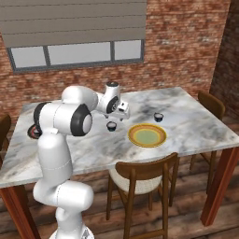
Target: Place two yogurt containers on each plate.
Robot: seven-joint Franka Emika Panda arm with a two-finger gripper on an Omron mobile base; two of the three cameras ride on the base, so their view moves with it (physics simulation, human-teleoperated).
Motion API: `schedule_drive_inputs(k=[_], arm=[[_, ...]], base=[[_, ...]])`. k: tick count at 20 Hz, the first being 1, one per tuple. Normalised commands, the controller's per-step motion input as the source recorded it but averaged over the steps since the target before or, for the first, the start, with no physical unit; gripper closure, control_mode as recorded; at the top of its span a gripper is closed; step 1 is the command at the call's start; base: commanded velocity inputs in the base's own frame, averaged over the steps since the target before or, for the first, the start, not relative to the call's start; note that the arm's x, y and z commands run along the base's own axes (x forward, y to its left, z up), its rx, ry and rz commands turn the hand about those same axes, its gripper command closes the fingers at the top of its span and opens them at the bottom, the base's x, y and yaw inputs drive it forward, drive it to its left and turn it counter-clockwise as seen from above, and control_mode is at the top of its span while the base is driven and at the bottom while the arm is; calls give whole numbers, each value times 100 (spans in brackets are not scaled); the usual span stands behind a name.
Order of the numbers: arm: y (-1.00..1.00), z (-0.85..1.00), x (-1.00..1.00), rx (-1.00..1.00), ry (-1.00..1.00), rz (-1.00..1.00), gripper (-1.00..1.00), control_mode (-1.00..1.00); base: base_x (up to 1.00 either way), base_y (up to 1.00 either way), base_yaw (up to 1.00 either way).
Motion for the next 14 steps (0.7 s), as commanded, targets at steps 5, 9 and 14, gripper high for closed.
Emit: schedule_drive_inputs(k=[5, 9, 14], arm=[[41, -33, 3, 0, 3, 0, -100, -100], [16, -12, 1, 1, 0, 0, -100, -100], [0, -25, 24, -2, 0, 0, -100, -100]], base=[[0, 0, 0], [0, 0, 0], [0, 0, 0]])
